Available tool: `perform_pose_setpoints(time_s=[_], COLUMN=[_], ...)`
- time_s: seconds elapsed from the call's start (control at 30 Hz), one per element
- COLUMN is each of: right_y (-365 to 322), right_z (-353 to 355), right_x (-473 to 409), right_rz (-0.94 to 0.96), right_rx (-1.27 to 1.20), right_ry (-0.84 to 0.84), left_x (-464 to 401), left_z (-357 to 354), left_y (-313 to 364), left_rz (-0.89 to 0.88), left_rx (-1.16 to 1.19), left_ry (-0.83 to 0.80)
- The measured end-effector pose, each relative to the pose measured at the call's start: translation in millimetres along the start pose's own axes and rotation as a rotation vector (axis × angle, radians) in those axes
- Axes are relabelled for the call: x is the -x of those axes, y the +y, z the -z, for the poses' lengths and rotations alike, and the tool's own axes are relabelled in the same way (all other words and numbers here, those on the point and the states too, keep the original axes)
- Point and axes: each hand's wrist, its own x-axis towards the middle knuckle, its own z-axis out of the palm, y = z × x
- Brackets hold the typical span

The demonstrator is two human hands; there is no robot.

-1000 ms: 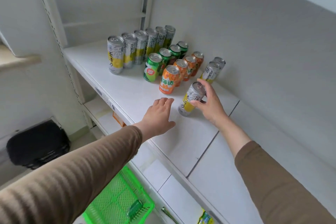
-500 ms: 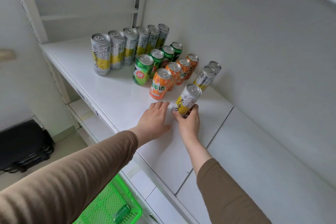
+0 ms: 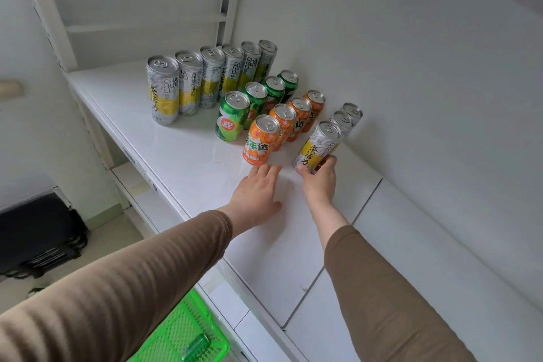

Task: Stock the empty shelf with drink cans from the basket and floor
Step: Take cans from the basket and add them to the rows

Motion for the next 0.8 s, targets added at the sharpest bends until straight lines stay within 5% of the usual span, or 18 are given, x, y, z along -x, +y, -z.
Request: perform_pose_setpoints(time_s=[0.27,0.6,0.8], right_y=[-18,-67,-47], right_z=[15,-31,-88], right_x=[46,236,345], right_rz=[-0.08,0.475,0.605], right_rx=[0.166,0.424,0.492], right_ry=[-0.162,-0.122,-0.089], left_x=[38,151,245], left_z=[19,78,50], left_y=[-27,-144,-230], left_rz=[-0.057,-0.126,-0.151], left_rx=[-0.047,-0.123,-0.182], left_ry=[0.0,0.079,-0.007])
